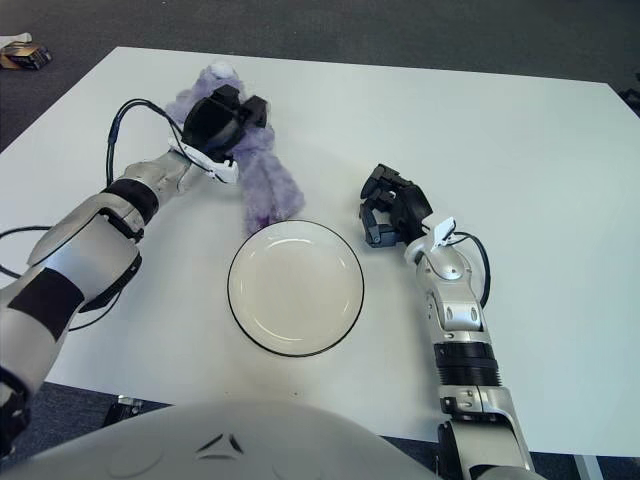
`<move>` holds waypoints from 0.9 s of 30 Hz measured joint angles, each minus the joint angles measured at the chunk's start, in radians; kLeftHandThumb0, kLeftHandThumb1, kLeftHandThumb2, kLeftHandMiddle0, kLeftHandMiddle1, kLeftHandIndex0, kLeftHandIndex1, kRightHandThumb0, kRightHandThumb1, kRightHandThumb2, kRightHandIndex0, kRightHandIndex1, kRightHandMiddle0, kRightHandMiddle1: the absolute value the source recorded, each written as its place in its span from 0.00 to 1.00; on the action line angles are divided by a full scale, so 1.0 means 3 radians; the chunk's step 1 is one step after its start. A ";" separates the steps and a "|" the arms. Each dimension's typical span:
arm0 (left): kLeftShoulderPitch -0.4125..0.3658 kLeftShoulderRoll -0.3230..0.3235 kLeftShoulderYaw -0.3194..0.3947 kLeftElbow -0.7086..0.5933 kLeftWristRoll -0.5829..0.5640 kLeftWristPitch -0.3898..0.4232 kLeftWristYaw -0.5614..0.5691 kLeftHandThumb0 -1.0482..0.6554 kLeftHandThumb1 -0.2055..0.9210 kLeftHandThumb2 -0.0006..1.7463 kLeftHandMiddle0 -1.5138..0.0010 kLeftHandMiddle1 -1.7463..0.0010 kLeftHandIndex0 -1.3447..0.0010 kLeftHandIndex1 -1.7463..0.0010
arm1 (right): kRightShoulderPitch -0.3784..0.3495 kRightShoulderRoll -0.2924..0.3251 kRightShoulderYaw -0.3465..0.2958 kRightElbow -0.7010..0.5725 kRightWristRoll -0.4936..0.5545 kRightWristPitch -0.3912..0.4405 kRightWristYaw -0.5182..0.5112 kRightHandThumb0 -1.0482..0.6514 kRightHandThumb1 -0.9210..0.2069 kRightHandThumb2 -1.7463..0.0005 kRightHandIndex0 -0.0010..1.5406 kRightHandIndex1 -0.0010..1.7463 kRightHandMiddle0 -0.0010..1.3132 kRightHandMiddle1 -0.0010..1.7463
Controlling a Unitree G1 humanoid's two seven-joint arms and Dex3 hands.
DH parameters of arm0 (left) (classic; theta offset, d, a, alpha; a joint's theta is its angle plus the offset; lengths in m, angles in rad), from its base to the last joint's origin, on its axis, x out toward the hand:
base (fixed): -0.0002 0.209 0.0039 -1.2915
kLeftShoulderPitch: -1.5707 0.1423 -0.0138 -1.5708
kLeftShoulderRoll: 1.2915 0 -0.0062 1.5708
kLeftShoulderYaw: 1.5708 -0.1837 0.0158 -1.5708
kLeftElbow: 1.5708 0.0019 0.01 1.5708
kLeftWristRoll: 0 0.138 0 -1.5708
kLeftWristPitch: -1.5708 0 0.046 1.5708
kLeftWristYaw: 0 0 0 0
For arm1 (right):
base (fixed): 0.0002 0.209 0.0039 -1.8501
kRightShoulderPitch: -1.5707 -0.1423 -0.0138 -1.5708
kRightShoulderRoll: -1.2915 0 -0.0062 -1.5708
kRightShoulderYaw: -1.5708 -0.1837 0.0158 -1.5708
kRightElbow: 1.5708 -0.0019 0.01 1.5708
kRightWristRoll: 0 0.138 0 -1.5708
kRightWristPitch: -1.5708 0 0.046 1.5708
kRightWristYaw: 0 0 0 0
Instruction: Put the doll into the plate.
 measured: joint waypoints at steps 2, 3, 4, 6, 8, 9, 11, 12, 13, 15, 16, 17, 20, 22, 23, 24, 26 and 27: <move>-0.0005 -0.0004 0.0198 -0.0038 -0.0189 -0.0025 -0.0112 0.61 0.24 0.89 0.43 0.09 0.58 0.00 | -0.0009 -0.0007 0.0000 0.0012 0.0000 0.0000 0.0009 0.61 0.59 0.20 0.35 1.00 0.40 1.00; -0.0008 -0.0016 0.0307 -0.0055 -0.0289 -0.0030 -0.0178 0.61 0.24 0.90 0.43 0.09 0.57 0.00 | -0.0010 -0.0010 0.0000 0.0016 -0.0001 0.0000 0.0010 0.61 0.59 0.20 0.35 1.00 0.40 1.00; -0.0011 -0.0032 0.0399 -0.0069 -0.0395 -0.0027 -0.0241 0.61 0.23 0.90 0.42 0.09 0.57 0.00 | -0.0012 -0.0014 -0.0001 0.0020 -0.0002 -0.0001 0.0010 0.61 0.59 0.20 0.35 1.00 0.40 1.00; -0.0020 -0.0084 0.0627 -0.0093 -0.0624 -0.0003 -0.0387 0.61 0.22 0.91 0.42 0.09 0.56 0.00 | -0.0017 -0.0024 -0.0001 0.0029 -0.0004 -0.0001 0.0010 0.61 0.59 0.20 0.35 1.00 0.40 1.00; -0.0025 -0.0156 0.0840 -0.0121 -0.0843 0.0057 -0.0506 0.61 0.19 0.93 0.41 0.09 0.55 0.00 | -0.0022 -0.0033 -0.0002 0.0038 -0.0006 -0.0001 0.0010 0.61 0.58 0.20 0.35 1.00 0.40 1.00; -0.0025 -0.0182 0.0899 -0.0131 -0.0904 0.0079 -0.0536 0.61 0.18 0.93 0.40 0.09 0.54 0.00 | -0.0024 -0.0036 -0.0002 0.0040 -0.0006 -0.0001 0.0010 0.61 0.58 0.20 0.35 1.00 0.40 1.00; -0.0026 -0.0244 0.1069 -0.0161 -0.1051 0.0134 -0.0604 0.62 0.16 0.95 0.40 0.08 0.52 0.00 | -0.0028 -0.0039 -0.0002 0.0044 -0.0006 -0.0001 0.0010 0.61 0.58 0.21 0.35 1.00 0.40 1.00; -0.0026 -0.0275 0.1153 -0.0178 -0.1146 0.0156 -0.0663 0.62 0.15 0.96 0.40 0.08 0.52 0.00 | -0.0031 -0.0039 -0.0002 0.0048 -0.0006 -0.0001 0.0011 0.61 0.58 0.21 0.35 1.00 0.40 1.00; -0.0026 -0.0302 0.1229 -0.0192 -0.1219 0.0170 -0.0712 0.62 0.15 0.96 0.39 0.07 0.52 0.00 | -0.0035 -0.0039 -0.0001 0.0052 -0.0006 -0.0001 0.0011 0.61 0.58 0.21 0.35 1.00 0.40 1.00; -0.0026 -0.0356 0.1409 -0.0225 -0.1400 0.0190 -0.0829 0.62 0.14 0.97 0.39 0.07 0.51 0.00 | -0.0046 -0.0039 0.0002 0.0063 -0.0006 -0.0001 0.0013 0.61 0.58 0.20 0.35 1.00 0.40 1.00; -0.0026 -0.0372 0.1462 -0.0237 -0.1453 0.0196 -0.0868 0.62 0.14 0.97 0.39 0.07 0.51 0.00 | -0.0050 -0.0039 0.0003 0.0066 -0.0006 -0.0001 0.0014 0.61 0.58 0.20 0.35 1.00 0.40 1.00; -0.0028 -0.0393 0.1531 -0.0254 -0.1533 0.0208 -0.0922 0.62 0.14 0.97 0.39 0.06 0.51 0.00 | -0.0054 -0.0039 0.0005 0.0070 -0.0006 -0.0001 0.0014 0.61 0.58 0.20 0.35 1.00 0.40 1.00; -0.0033 -0.0436 0.1704 -0.0299 -0.1694 0.0252 -0.1029 0.62 0.13 0.98 0.39 0.06 0.50 0.00 | -0.0061 -0.0038 0.0008 0.0074 -0.0006 -0.0001 0.0015 0.61 0.58 0.20 0.35 1.00 0.40 1.00; -0.0045 -0.0466 0.1827 -0.0328 -0.1815 0.0315 -0.1073 0.62 0.13 0.98 0.39 0.06 0.50 0.00 | -0.0064 -0.0038 0.0010 0.0077 -0.0006 -0.0001 0.0015 0.61 0.58 0.20 0.35 1.00 0.40 1.00; -0.0056 -0.0478 0.1892 -0.0342 -0.1863 0.0357 -0.1084 0.62 0.13 0.98 0.39 0.06 0.50 0.00 | -0.0066 -0.0038 0.0010 0.0079 -0.0006 -0.0001 0.0015 0.61 0.58 0.20 0.35 1.00 0.40 1.00; -0.0064 -0.0486 0.1930 -0.0350 -0.1904 0.0386 -0.1092 0.62 0.13 0.98 0.39 0.06 0.50 0.00 | -0.0068 -0.0038 0.0010 0.0082 -0.0006 -0.0001 0.0015 0.61 0.58 0.20 0.35 1.00 0.40 1.00; -0.0088 -0.0497 0.2019 -0.0367 -0.1977 0.0464 -0.1101 0.62 0.12 0.99 0.39 0.06 0.49 0.00 | -0.0073 -0.0038 0.0010 0.0088 -0.0006 -0.0001 0.0015 0.61 0.58 0.21 0.35 1.00 0.40 1.00; -0.0098 -0.0502 0.2057 -0.0373 -0.2011 0.0490 -0.1107 0.62 0.11 0.99 0.38 0.06 0.49 0.00 | -0.0075 -0.0038 0.0010 0.0091 -0.0006 -0.0002 0.0014 0.61 0.58 0.21 0.35 1.00 0.40 1.00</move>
